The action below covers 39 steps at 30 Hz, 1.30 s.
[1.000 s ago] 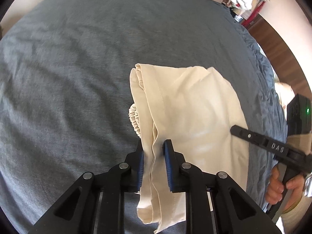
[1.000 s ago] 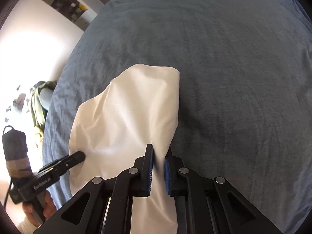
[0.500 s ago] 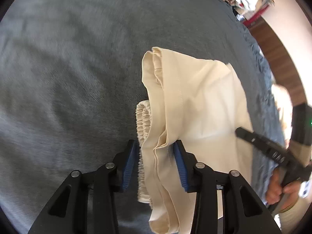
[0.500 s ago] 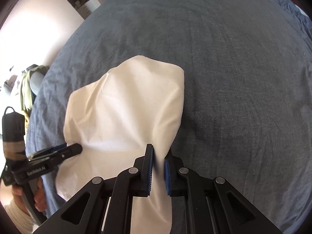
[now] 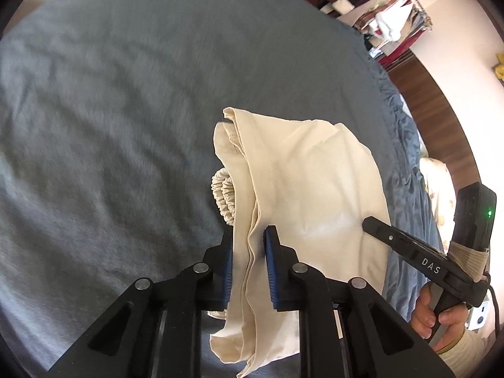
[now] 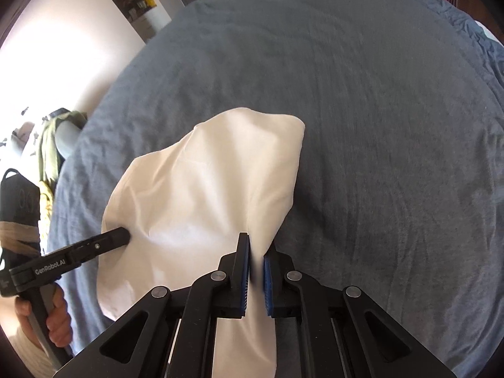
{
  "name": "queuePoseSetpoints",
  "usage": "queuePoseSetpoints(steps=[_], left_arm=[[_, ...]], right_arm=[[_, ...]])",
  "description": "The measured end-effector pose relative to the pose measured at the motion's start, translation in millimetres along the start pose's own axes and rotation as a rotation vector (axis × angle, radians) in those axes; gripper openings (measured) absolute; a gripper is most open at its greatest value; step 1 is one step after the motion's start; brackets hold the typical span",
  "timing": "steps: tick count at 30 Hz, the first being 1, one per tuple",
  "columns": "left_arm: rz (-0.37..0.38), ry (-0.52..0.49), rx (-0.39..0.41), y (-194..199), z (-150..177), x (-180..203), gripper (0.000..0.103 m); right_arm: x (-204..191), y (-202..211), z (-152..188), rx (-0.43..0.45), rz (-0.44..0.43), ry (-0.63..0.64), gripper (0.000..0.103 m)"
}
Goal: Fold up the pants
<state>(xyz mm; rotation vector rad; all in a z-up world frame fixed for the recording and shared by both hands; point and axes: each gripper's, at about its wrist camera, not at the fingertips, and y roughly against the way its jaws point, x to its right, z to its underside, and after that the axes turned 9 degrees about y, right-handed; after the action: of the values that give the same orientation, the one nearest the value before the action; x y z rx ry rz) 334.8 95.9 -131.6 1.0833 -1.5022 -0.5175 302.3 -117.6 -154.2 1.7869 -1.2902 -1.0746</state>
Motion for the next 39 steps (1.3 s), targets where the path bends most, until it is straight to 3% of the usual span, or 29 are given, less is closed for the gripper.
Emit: queuePoseSetpoints(steps=[5, 12, 18, 25, 36, 39], left_arm=[[0.000, -0.025, 0.061, 25, -15, 10, 0.019], [-0.060, -0.024, 0.139, 57, -42, -8, 0.019], [-0.125, -0.025, 0.151, 63, -65, -49, 0.019], [-0.168, -0.006, 0.116, 43, -87, -96, 0.019], [-0.200, 0.033, 0.079, 16, -85, -124, 0.022], [-0.227, 0.042, 0.082, 18, -83, -128, 0.028]], right_arm=[[-7, 21, -15, 0.055, -0.010, 0.012, 0.009], [-35, 24, -43, 0.105, -0.065, 0.047, 0.009], [-66, -13, -60, 0.091, -0.131, 0.059, 0.009], [-86, -66, -68, 0.053, -0.166, 0.056, 0.009], [-99, -106, -67, 0.013, -0.090, 0.077, 0.013], [-99, -102, -67, 0.010, 0.003, 0.081, 0.029]])
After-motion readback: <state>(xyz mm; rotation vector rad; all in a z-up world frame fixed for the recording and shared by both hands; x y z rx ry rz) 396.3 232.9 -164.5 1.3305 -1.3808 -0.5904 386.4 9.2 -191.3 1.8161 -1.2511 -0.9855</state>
